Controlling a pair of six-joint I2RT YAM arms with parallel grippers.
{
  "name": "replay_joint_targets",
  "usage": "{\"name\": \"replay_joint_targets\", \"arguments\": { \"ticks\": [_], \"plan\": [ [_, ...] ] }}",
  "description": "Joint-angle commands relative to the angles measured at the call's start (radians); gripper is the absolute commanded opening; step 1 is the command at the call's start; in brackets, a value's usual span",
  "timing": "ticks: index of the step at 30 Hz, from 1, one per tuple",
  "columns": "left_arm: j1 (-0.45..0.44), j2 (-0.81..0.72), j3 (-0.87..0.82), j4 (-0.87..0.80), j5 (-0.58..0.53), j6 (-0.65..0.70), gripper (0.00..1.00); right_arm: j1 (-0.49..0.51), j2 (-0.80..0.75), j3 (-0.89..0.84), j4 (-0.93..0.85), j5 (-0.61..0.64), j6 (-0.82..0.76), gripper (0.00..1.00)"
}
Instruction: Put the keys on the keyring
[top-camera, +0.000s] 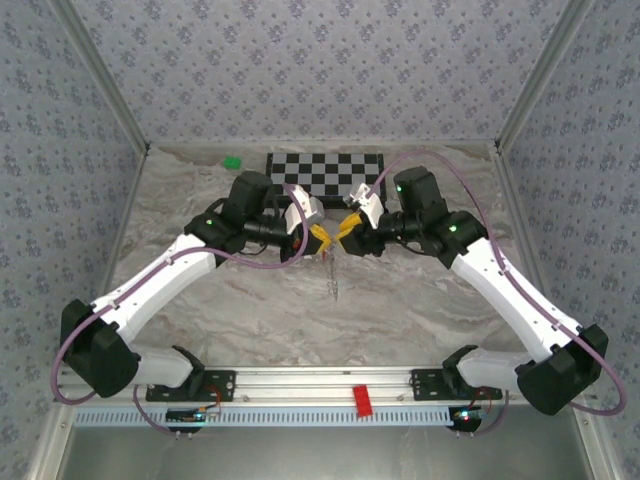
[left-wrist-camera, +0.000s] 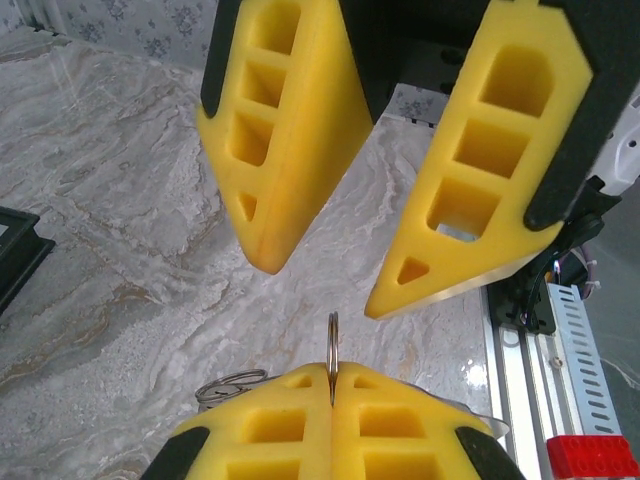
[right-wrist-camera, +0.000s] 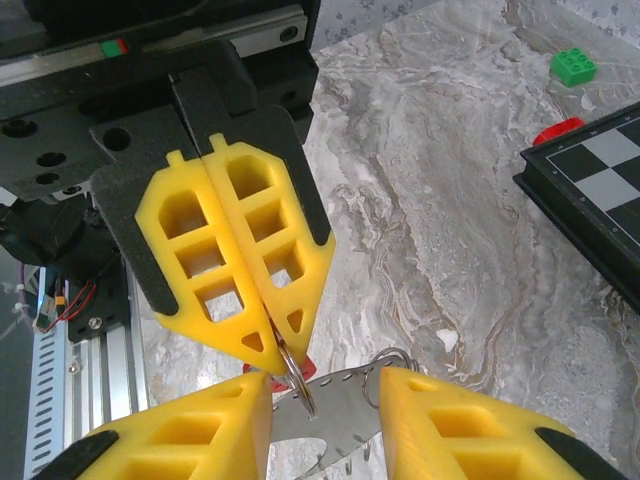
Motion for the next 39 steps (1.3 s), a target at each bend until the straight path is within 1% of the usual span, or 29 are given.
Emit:
{"name": "replay_joint_targets", "arguments": {
  "ticks": [1, 3, 10, 13, 15, 21, 23, 24, 27, 30, 33, 34, 35, 37, 38, 39],
  "plan": [
    [-0.009, -0.009, 0.041, -0.006, 0.033, 0.029, 0.00, 0.008, 0.013, 0.039, -0.042, -0.031, -0.033, 0.32],
    [-0.008, -0.007, 0.041, -0.006, 0.032, 0.028, 0.00, 0.011, 0.018, 0.041, -0.072, -0.036, -0.038, 0.31],
    [-0.010, -0.006, 0.045, -0.006, 0.042, 0.028, 0.00, 0.019, 0.041, 0.042, -0.080, -0.032, -0.052, 0.30],
    [-0.014, -0.004, 0.045, -0.007, 0.046, 0.029, 0.00, 0.024, 0.047, 0.045, -0.076, -0.034, -0.057, 0.26],
    [-0.014, -0.003, 0.045, -0.009, 0.046, 0.031, 0.00, 0.026, 0.047, 0.044, -0.071, -0.034, -0.057, 0.25],
    [-0.017, 0.006, 0.050, -0.015, 0.051, 0.032, 0.00, 0.034, 0.040, 0.037, -0.061, -0.041, -0.061, 0.13],
    [-0.018, 0.007, 0.050, -0.014, 0.054, 0.032, 0.00, 0.039, 0.039, 0.033, -0.059, -0.040, -0.069, 0.02],
    [-0.018, 0.007, 0.050, -0.015, 0.053, 0.032, 0.00, 0.041, 0.037, 0.030, -0.057, -0.040, -0.075, 0.00],
    [-0.017, 0.007, 0.050, -0.014, 0.054, 0.031, 0.00, 0.048, 0.031, 0.016, -0.051, -0.036, -0.083, 0.00],
    [-0.018, 0.004, 0.047, -0.011, 0.052, 0.029, 0.00, 0.048, 0.013, -0.003, -0.008, -0.042, -0.092, 0.00],
    [-0.016, -0.007, 0.043, 0.014, 0.023, 0.006, 0.00, 0.046, -0.012, -0.021, 0.040, -0.051, -0.079, 0.00],
    [-0.014, -0.015, 0.037, 0.032, 0.014, -0.009, 0.08, 0.043, -0.022, -0.063, 0.061, -0.060, -0.069, 0.00],
    [-0.010, -0.026, 0.027, 0.061, 0.004, -0.032, 0.20, 0.040, -0.033, -0.080, 0.086, -0.063, -0.052, 0.00],
    [0.000, -0.053, 0.000, 0.125, -0.014, -0.078, 0.22, 0.027, -0.055, -0.119, 0.165, -0.078, -0.011, 0.00],
    [0.008, -0.072, -0.021, 0.164, -0.027, -0.110, 0.27, 0.017, -0.068, -0.144, 0.214, -0.087, 0.017, 0.00],
    [0.013, -0.089, -0.042, 0.210, -0.037, -0.139, 0.27, 0.009, -0.080, -0.166, 0.259, -0.093, 0.042, 0.00]
  ]
}}
